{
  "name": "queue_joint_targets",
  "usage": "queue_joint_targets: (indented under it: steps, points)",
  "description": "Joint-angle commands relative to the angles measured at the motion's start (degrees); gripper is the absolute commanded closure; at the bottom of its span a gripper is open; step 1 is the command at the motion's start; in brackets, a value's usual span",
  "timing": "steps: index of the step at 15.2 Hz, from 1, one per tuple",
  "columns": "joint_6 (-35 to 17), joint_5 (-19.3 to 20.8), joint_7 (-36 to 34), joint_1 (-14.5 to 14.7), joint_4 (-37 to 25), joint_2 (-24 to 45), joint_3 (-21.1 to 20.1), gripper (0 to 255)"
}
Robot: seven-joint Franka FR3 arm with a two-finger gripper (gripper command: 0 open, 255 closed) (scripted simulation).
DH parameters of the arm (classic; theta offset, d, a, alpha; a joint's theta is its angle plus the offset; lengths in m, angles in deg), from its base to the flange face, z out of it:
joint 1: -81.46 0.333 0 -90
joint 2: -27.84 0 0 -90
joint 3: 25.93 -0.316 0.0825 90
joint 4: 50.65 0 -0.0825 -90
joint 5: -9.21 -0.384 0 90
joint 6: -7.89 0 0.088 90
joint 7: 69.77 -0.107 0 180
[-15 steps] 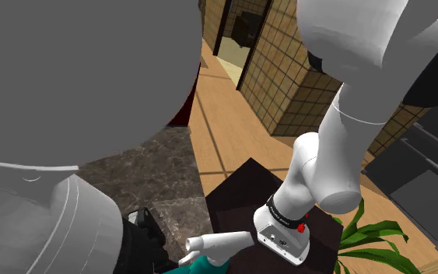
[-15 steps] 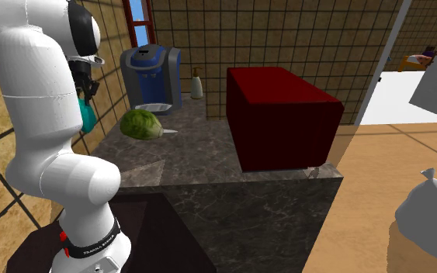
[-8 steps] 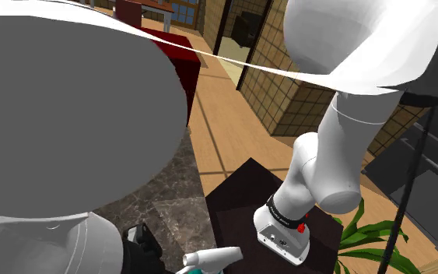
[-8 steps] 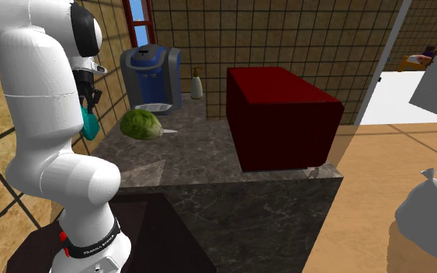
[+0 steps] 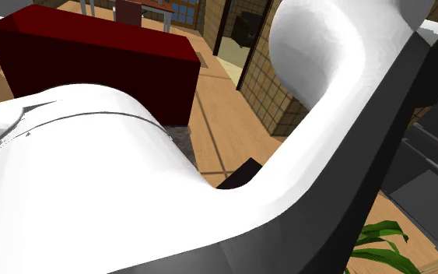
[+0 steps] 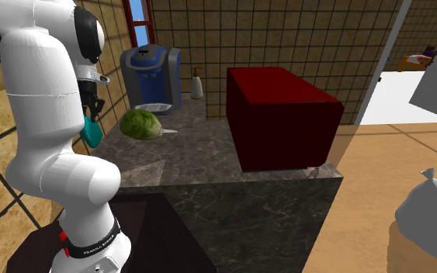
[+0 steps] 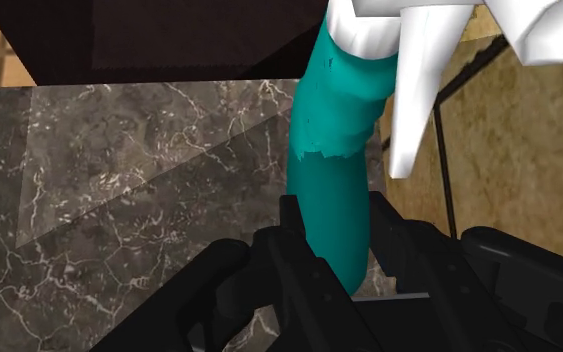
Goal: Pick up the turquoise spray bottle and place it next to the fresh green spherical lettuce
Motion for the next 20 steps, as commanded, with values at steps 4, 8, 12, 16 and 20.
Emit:
queue_joint_targets:
  steps: [4,8,12,16,20]
  points:
    - [-3.7,0.8,-0.1,0.2,2.5,1.4,0.2,255]
    - [-6.5,1.5,-0.3,0.5,4.1,2.8,0.4,255]
    - [-9.2,2.3,-0.5,0.8,5.6,4.3,0.7,255]
    - [-11.8,3.2,-0.8,1.1,6.8,5.9,1.1,255]
    - [-13.0,3.6,-1.0,1.3,7.3,6.7,1.2,255]
